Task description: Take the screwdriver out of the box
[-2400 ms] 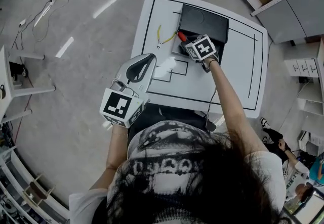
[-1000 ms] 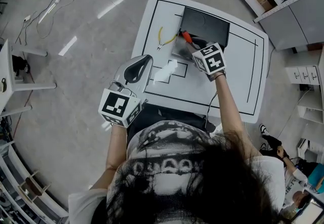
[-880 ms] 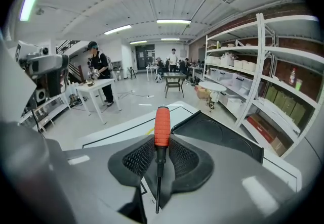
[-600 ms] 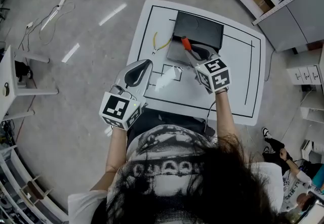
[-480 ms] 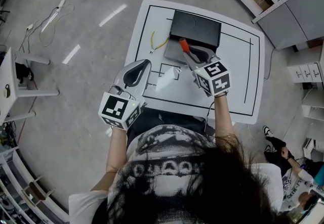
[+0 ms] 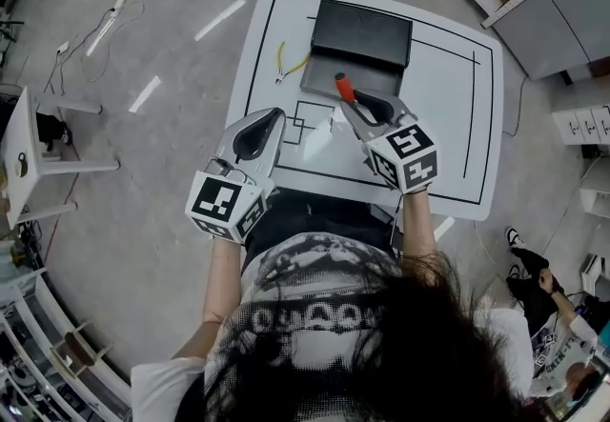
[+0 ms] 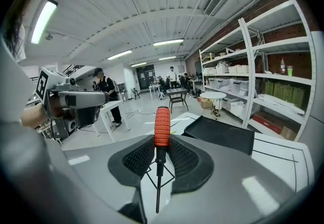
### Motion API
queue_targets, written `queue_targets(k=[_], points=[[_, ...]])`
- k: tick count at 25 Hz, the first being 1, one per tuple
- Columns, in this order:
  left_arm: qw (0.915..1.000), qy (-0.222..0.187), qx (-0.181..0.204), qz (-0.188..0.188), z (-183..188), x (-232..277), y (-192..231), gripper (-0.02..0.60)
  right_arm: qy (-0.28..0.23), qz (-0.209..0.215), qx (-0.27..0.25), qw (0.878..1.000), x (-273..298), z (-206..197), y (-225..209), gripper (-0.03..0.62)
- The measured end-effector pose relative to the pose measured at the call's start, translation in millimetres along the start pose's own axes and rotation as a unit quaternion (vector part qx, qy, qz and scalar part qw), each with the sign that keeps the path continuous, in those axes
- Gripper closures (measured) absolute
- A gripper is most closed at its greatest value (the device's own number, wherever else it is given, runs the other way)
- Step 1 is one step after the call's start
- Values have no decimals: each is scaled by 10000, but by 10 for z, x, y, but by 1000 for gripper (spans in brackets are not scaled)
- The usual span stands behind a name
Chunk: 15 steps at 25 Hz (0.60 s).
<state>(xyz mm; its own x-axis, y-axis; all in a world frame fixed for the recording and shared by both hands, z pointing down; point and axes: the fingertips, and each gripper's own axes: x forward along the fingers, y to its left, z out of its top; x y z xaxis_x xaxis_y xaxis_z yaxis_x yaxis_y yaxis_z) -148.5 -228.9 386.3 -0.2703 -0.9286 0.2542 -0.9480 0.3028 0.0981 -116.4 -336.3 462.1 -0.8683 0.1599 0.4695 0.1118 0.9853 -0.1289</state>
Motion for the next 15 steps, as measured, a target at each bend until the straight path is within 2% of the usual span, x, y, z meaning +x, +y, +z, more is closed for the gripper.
queue_targets(k=[6,15], points=[[10000,65,39,-29,-7,-91,-165,581,-15,76,63,9999,-110,-93,113,503],[10000,11,54,-33,-11,-392,-158,581,79,192,78,9998,-179,-177,521,503]])
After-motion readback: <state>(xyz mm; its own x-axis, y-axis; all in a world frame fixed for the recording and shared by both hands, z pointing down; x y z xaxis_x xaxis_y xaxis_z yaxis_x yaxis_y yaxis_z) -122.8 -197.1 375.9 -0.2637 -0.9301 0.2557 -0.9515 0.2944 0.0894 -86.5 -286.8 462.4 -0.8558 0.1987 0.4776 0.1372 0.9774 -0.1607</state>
